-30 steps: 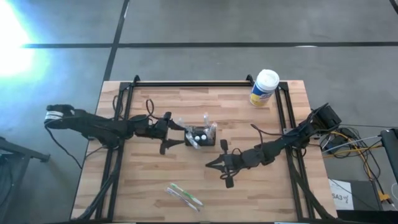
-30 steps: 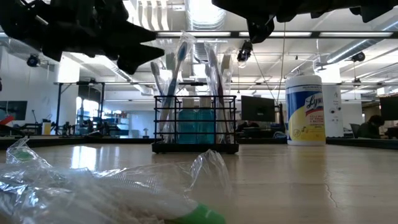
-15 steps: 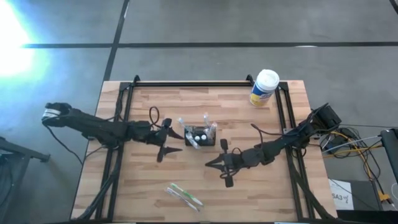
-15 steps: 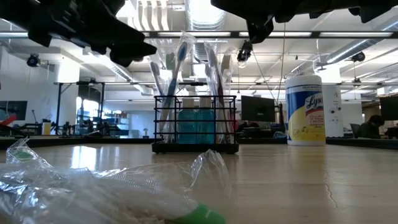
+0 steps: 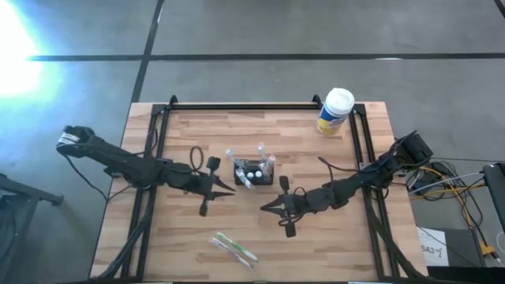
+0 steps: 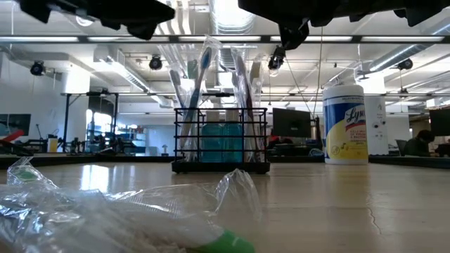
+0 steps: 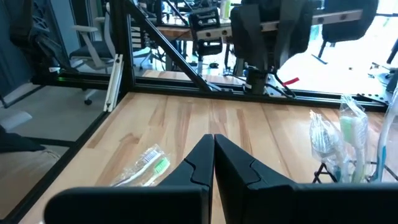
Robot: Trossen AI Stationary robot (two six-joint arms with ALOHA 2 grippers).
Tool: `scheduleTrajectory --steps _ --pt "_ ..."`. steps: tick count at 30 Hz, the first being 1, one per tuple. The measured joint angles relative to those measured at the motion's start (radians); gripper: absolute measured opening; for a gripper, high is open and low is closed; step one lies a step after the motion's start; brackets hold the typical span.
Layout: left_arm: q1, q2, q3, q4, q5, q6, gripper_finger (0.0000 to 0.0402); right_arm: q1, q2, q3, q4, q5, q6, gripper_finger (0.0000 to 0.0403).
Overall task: Pick & Place toothbrushing station
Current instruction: Put the green toothbrush into the black mesh organizer
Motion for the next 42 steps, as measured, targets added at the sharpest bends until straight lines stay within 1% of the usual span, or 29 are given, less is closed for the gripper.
scheduleTrajectory --steps 3,5,8,11,13,15,18,22,26,31,34,42 --pt "0.0 0.044 0.084 -0.114 -0.002 0.033 0.0048 0.0 0.0 0.0 0.001 0.0 0.0 0.0008" --pt "0.0 0.087 0.135 -0.159 -0.002 0.068 0.0063 0.0 0.0 0.0 0.001 0.0 0.0 0.0008" --pt "0.0 0.155 0.189 -0.197 -0.002 0.136 0.0102 0.0 0.0 0.0 -0.001 0.0 0.0 0.0008" --pt "0.001 0.216 0.229 -0.201 -0.012 0.16 0.0153 0.0 0.0 0.0 -0.002 0.0 0.0 0.0008" --pt "0.003 0.246 0.251 -0.194 -0.049 0.18 0.0185 0.001 0.0 0.0 -0.002 0.0 0.0 0.0008" --pt "0.003 0.265 0.265 -0.195 -0.107 0.202 0.021 0.001 0.0 0.0 -0.003 0.0 0.0 0.0008" --pt "0.005 0.278 0.274 -0.193 -0.141 0.222 0.0229 0.001 0.0 0.0 -0.006 0.0 0.0 0.0008" --pt "0.01 0.278 0.276 -0.185 -0.154 0.227 0.0232 0.001 0.0 0.0 -0.008 0.0 0.0 0.0008" --pt "0.023 0.278 0.275 -0.184 -0.225 0.225 0.0227 0.001 0.0 0.0 -0.008 0.0 0.0 0.0008" --pt "0.029 0.278 0.275 -0.184 -0.227 0.225 0.0225 0.001 0.0 0.0 -0.007 -0.001 0.002 0.0008" --pt "0.031 0.277 0.275 -0.172 -0.259 0.224 0.0224 0.001 0.0 0.0 -0.007 -0.001 0.002 0.0008" --pt "0.033 0.261 0.275 -0.153 -0.286 0.217 0.0222 0.001 0.0 0.0 -0.008 -0.001 0.001 0.0008"
